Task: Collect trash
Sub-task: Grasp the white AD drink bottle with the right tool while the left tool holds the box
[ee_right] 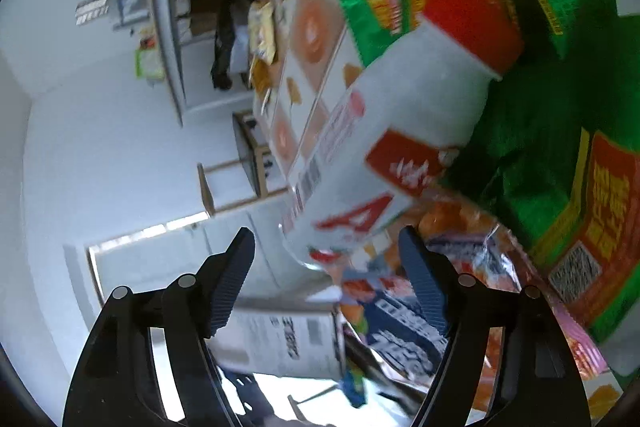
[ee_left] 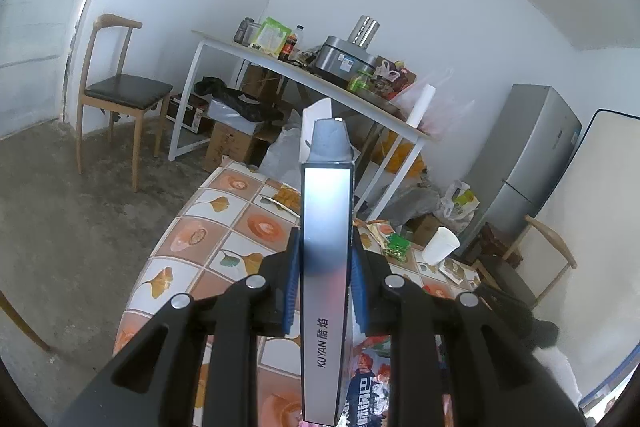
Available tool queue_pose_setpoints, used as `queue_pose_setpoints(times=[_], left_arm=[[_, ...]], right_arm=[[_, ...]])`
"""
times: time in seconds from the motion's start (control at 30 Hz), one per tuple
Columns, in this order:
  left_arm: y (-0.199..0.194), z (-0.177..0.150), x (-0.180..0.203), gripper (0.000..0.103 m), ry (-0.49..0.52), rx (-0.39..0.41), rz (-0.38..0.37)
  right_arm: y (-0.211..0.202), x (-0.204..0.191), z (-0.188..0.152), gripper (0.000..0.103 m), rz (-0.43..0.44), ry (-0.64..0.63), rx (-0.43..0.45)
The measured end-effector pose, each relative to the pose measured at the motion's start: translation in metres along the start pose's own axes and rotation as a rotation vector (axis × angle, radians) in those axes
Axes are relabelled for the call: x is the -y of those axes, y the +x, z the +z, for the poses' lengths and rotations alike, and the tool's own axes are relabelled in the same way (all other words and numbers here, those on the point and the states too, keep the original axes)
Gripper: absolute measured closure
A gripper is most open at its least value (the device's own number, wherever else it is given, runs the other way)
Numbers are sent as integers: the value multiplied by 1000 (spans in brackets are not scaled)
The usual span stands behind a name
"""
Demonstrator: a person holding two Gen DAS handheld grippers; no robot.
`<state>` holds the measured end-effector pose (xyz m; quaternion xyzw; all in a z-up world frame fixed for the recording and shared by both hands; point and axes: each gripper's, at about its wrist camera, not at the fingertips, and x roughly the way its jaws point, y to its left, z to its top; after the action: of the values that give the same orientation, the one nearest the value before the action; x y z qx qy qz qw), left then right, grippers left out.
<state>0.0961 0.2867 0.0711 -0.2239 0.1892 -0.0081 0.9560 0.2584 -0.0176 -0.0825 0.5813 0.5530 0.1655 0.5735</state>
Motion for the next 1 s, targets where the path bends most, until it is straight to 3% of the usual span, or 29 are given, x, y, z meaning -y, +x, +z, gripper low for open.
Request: queue_pose_setpoints(times=[0.47,0.83,0.93,1.0], left_arm=[[-12,0,-14,81,-29,20,-9],[-14,-3,-9,81,-39,6,-20],[-15,-4,-9,81,-38,7,-17],[-16,-3,-10,81,-38,10,-15]], right_arm=[[8,14,-1,30,-6,265,42],[9,44,5,30,93,466,81],[9,52,6,41,133,472,76],[7,58,6,41,161,457,59]])
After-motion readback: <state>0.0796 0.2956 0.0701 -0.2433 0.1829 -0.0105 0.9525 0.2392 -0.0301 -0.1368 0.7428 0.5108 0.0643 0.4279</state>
